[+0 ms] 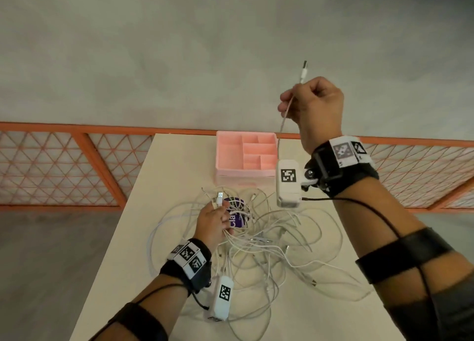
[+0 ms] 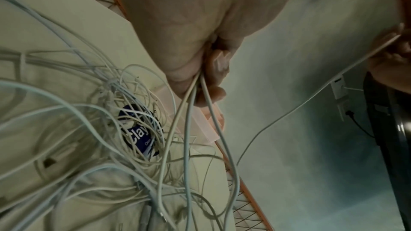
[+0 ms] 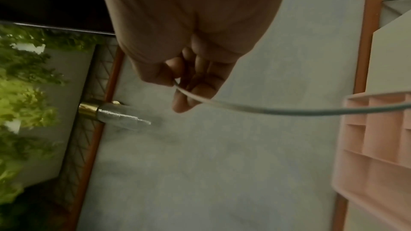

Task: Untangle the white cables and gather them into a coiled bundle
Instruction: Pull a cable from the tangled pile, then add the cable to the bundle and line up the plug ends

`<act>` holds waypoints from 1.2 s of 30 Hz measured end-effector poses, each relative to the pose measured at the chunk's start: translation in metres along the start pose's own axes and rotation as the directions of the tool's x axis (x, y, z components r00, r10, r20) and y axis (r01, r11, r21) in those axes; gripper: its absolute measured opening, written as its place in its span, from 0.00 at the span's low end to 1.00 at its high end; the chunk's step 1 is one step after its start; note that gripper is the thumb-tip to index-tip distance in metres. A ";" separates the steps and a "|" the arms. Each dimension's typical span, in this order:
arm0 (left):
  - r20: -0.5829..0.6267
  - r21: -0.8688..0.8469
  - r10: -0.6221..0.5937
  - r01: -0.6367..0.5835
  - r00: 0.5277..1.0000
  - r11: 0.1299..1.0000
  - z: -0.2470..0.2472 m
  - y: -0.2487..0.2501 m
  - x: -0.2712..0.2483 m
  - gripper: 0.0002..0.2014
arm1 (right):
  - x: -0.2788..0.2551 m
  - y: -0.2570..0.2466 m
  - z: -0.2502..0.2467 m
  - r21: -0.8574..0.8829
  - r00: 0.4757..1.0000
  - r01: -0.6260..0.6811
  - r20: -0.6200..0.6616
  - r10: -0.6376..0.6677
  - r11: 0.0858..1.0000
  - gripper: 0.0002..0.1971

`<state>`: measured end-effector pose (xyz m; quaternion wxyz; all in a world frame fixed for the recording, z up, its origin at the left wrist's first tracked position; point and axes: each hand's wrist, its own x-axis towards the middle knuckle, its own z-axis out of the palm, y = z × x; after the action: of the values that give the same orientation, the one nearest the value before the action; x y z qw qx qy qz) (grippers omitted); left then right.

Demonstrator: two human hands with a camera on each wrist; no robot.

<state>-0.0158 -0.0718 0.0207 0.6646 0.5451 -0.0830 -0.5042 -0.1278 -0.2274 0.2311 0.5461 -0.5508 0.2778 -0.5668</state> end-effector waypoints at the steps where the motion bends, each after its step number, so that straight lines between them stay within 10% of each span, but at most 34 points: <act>1: 0.012 -0.010 -0.004 0.004 1.000 1.000 0.001 0.001 -0.001 0.11 | -0.004 0.003 0.001 -0.040 1.000 -0.008 0.028 0.009 0.999 0.12; 12: 0.057 -0.144 0.046 -0.038 0.997 0.989 0.021 0.011 -0.007 0.10 | -0.104 0.124 0.002 -0.396 0.887 -0.321 0.193 0.420 0.860 0.06; 18: -0.012 -0.232 0.042 -0.044 0.999 0.972 0.023 0.008 0.002 0.13 | -0.117 0.137 0.008 -0.494 0.885 -0.263 0.218 0.410 0.829 0.06; 27: -0.020 -0.219 0.008 -0.012 1.000 0.976 0.015 0.011 0.011 0.10 | -0.111 0.125 -0.003 -0.573 0.712 -0.253 0.435 0.551 0.780 0.11; 36: -0.034 -0.141 0.033 -0.038 0.999 0.989 0.014 0.007 0.018 0.13 | -0.114 0.129 -0.013 -0.611 0.701 -0.157 0.484 0.524 0.776 0.13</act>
<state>-0.0122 -0.0949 0.0241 0.7118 0.5030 -0.0462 -0.4881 -0.1222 -0.1579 0.0731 0.5330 -0.7705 0.3233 -0.1332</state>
